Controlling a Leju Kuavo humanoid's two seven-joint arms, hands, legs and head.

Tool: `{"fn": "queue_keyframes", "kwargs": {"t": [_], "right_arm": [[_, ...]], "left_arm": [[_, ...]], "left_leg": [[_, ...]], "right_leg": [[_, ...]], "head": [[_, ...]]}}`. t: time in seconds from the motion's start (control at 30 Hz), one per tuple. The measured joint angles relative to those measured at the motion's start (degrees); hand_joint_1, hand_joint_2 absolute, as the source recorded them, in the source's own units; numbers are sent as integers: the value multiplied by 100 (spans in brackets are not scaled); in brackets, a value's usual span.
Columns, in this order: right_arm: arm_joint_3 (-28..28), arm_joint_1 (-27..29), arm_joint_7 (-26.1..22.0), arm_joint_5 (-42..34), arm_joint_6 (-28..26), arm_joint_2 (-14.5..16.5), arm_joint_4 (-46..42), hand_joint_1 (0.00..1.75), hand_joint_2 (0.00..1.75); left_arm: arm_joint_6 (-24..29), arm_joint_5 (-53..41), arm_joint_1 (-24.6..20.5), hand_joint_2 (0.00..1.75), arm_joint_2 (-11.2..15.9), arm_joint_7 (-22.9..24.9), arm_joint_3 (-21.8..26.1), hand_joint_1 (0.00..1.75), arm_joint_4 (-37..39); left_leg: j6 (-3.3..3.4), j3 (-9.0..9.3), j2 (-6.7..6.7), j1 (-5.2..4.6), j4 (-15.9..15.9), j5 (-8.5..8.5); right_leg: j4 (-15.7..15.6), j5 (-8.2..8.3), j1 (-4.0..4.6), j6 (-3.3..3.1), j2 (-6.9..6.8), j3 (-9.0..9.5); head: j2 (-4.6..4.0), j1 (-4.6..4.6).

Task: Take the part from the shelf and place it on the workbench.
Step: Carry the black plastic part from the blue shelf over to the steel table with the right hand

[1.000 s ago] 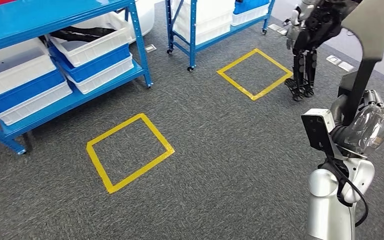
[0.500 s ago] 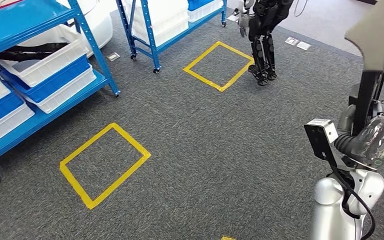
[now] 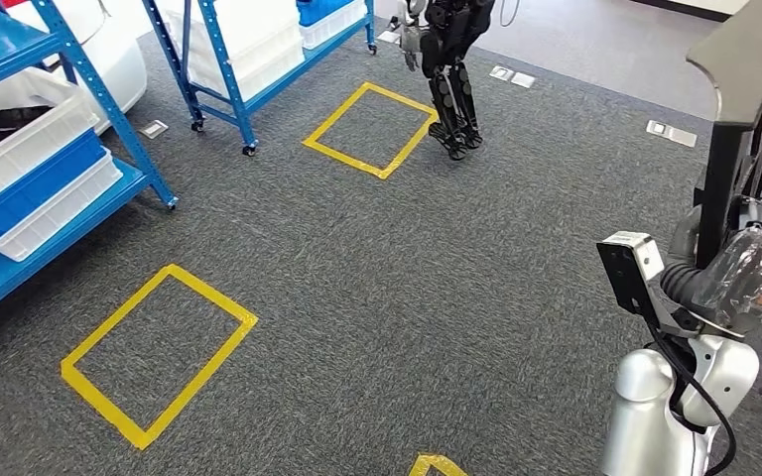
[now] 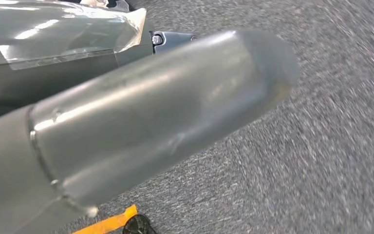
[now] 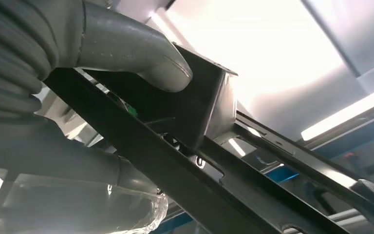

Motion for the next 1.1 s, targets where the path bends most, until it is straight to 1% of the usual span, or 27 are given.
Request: {"fn": "queue_keyframes", "kwargs": {"t": [0.03, 0.07, 0.1, 0.13, 0.17, 0.2, 0.23, 0.27, 0.3, 0.33, 0.37, 0.4, 0.47, 0.5, 0.53, 0.57, 0.6, 0.63, 0.7, 0.77, 0.83, 0.87, 0.9, 0.97, 1.03, 1.07, 1.1], "right_arm": [[-4, 1, 19, 33, 0, 14, 3, 175, 175], [-10, 2, 35, 57, 0, 27, 5, 175, 175], [-16, 1, 44, 70, 0, 37, 7, 175, 175], [-21, -4, 51, 77, 0, 46, 6, 175, 175], [-23, -9, 55, 83, 0, 57, 6, 175, 175], [-26, -15, 60, 95, -1, 73, 5, 175, 175], [-29, -21, 67, 115, -1, 87, 4, 175, 175], [-34, -24, 72, 142, -2, 100, 3, 175, 175], [-40, -28, 76, 176, -3, 114, 2, 175, 175], [-44, -34, 81, 215, -4, 128, 2, 175, 175], [-46, -43, 86, 247, -5, 143, 2, 175, 175], [-43, -62, 92, 289, -7, 167, 4, 175, 175], [-32, -110, 106, 381, -8, 226, 9, 175, 175], [-27, -131, 111, 428, -8, 255, 14, 175, 175], [-25, -145, 120, 470, -8, 278, 21, 175, 175], [-24, -156, 126, 504, -8, 295, 30, 175, 175], [-24, -169, 131, 534, -8, 311, 39, 175, 175], [-24, -190, 134, 567, -8, 331, 48, 175, 175], [-23, -251, 135, 631, -9, 375, 65, 175, 175], [-21, -303, 139, 689, -10, 409, 86, 175, 175], [-28, -324, 149, 747, -13, 420, 105, 175, 175], [-36, -332, 160, 784, -15, 420, 111, 175, 175], [-43, -350, 175, 825, -17, 421, 120, 175, 175], [-51, -386, 203, 903, -19, 423, 141, 175, 175], [-62, -392, 220, 958, -19, 423, 171, 175, 175], [-72, -385, 227, 974, -19, 421, 184, 175, 175], [-84, -382, 233, 986, -19, 420, 193, 175, 175]], "left_arm": [[-1, 3, 2, 0, -7, -1, 0, 0, 0], [-3, 7, 1, 0, -12, -1, 1, 0, 0], [-4, 9, 1, 0, -16, -2, 1, 0, 0], [-5, 10, 1, 0, -19, -2, 1, 0, 0], [-6, 13, 0, 0, -15, -2, 1, 0, -1], [-4, 17, -1, 0, -14, -2, 0, 0, -1], [-2, 21, -2, 0, -14, -2, 0, 0, -1], [2, 28, -4, 0, -15, -1, 0, 0, 0], [9, 38, -6, 0, -25, 7, 1, 0, 1], [19, 46, -9, 0, -33, 16, 1, 0, 2], [34, 58, -11, 0, -41, 27, 2, 0, 3], [58, 73, -11, 0, -47, 38, 2, 0, 4], [111, 102, -8, 0, -52, 60, 2, 0, 4], [137, 114, -6, 0, -52, 71, 2, 0, 4], [164, 123, -4, 0, -52, 85, 3, 0, 4], [190, 133, -3, 0, -55, 97, 3, 0, 4], [215, 144, -2, 0, -58, 105, 4, 0, 4], [239, 153, -1, 0, -61, 113, 4, 0, 4], [278, 172, -1, 0, -60, 115, 8, 0, 4], [304, 190, -4, 0, -60, 113, 13, 0, 4], [310, 206, -10, 0, -66, 107, 19, 0, 4], [309, 212, -12, 0, -72, 102, 22, 0, 4], [308, 214, -10, 0, -75, 97, 25, 0, 4], [302, 217, -3, 0, -79, 90, 28, 0, 4], [295, 221, 3, 0, -79, 89, 28, 0, 4], [292, 221, 3, 0, -79, 90, 28, 0, 4], [291, 221, 2, 0, -81, 90, 28, 0, 4]], "left_leg": [[-8, -7, 83, 6, 3, -4], [-22, -11, 163, 15, 8, -11], [-46, -10, 239, 30, 19, -24], [-82, -7, 309, 46, 43, -45], [-130, -11, 371, 45, 75, -78], [-179, -13, 428, 43, 109, -109], [-223, -14, 478, 35, 134, -131], [-258, -15, 527, 27, 144, -142], [-287, -8, 580, 38, 148, -146], [-321, -9, 568, 59, 164, -171], [-353, -26, 488, 83, 220, -233], [-381, -96, 344, 106, 402, -373], [-410, -403, 36, 129, 1098, -768], [-413, -590, -38, 130, 1492, -943], [-405, -731, -64, 129, 1760, -1009], [-385, -782, -79, 128, 1822, -957], [-356, -718, -102, 127, 1645, -795], [-318, -573, -163, 125, 1307, -567], [-252, -232, -447, 123, 560, -230], [-221, -101, -607, 102, 265, -162], [-195, -86, -486, 86, 213, -131], [-175, -73, -414, 90, 172, -99], [-148, -61, -332, 97, 130, -65], [-114, -57, -161, 86, 88, -32], [-104, -73, 12, 65, 89, -31], [-106, -78, 96, 61, 91, -33], [-110, -78, 178, 60, 92, -37]], "right_leg": [[205, -63, -34, 49, -24, -79], [190, -41, -68, 116, -49, -45], [-64, 60, -99, 194, -93, 112], [-490, 203, -123, 268, -193, 364], [-884, 313, -125, 305, -323, 606], [-1181, 390, -119, 300, -413, 778], [-1337, 421, -105, 261, -466, 865], [-1355, 417, -84, 201, -445, 866], [-1361, 431, -79, 147, -368, 843], [-1362, 442, -86, 106, -302, 830], [-1368, 455, -95, 75, -240, 822], [-1376, 468, -107, 37, -179, 820], [-1377, 483, -102, -14, -62, 810], [-1377, 487, -90, -34, -4, 804], [-1376, 491, -76, -41, 67, 801], [-1375, 494, -63, -46, 140, 801], [-1374, 498, -54, -50, 216, 804], [-1373, 502, -48, -52, 300, 809], [-1369, 514, -44, -40, 432, 804], [-1368, 543, -61, 7, 546, 766], [-1380, 581, -83, 73, 647, 713], [-1340, 564, -80, 86, 588, 666], [-1200, 490, -67, 83, 456, 575], [-581, 197, -47, 45, 118, 262], [118, -59, -50, 54, -10, -55], [216, -75, -52, 87, -31, -82], [85, -9, -53, 131, -57, 8]], "head": [[0, 1], [0, 2], [0, 2], [0, 3], [0, 7], [0, 7], [0, 6], [0, 7], [0, 4], [0, 5], [0, 4], [0, -2], [0, -15], [0, -21], [0, -21], [0, -21], [0, -20], [0, -20], [0, -14], [0, -23], [0, -36], [0, -32], [0, -27], [0, -14], [0, -5], [0, -5], [0, -3]]}}
